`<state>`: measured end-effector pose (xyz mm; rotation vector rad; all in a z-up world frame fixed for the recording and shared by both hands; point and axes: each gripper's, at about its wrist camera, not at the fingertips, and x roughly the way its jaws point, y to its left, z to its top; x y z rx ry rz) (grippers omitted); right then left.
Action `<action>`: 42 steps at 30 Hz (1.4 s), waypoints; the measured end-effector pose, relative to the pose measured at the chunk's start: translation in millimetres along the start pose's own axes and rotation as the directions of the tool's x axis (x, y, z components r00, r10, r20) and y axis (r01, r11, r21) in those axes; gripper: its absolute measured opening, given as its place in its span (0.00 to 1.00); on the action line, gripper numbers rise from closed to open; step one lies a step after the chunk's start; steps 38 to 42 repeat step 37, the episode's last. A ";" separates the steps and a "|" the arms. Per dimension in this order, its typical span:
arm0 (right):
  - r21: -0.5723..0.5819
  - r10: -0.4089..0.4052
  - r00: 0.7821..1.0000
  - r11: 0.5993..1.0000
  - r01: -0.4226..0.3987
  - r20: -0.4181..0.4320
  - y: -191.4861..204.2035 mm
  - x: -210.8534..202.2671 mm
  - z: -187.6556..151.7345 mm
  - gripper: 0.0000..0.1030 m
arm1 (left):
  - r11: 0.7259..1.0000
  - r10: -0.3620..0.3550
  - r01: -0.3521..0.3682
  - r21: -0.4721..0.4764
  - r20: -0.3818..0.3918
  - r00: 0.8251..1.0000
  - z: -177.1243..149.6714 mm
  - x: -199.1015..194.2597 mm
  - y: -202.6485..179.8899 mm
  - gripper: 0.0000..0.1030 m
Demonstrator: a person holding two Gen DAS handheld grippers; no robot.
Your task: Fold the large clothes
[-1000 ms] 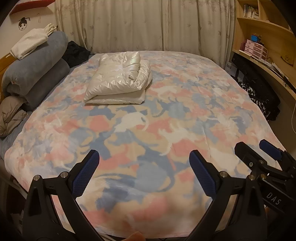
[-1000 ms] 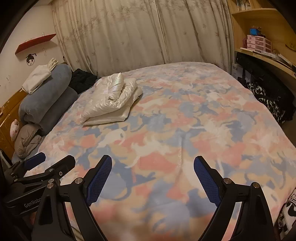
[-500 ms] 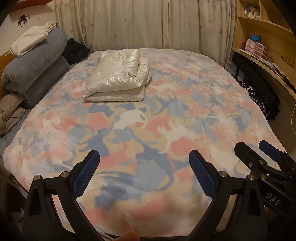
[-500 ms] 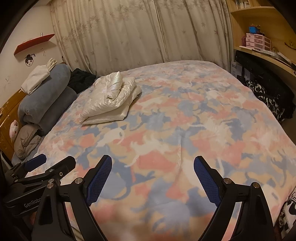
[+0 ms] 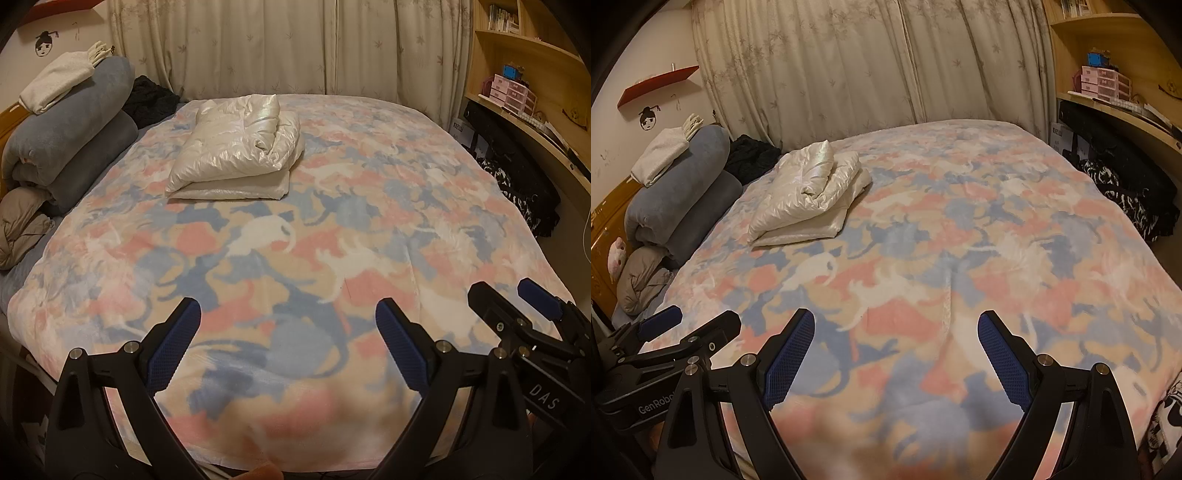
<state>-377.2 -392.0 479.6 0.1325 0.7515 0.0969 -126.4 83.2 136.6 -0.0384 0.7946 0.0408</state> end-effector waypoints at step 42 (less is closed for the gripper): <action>0.011 -0.002 1.000 1.000 0.002 -0.015 3.7 9.0 -14.9 0.88 | 1.000 -0.004 0.004 -0.001 -0.026 1.000 -10.4 11.8 3.9 0.90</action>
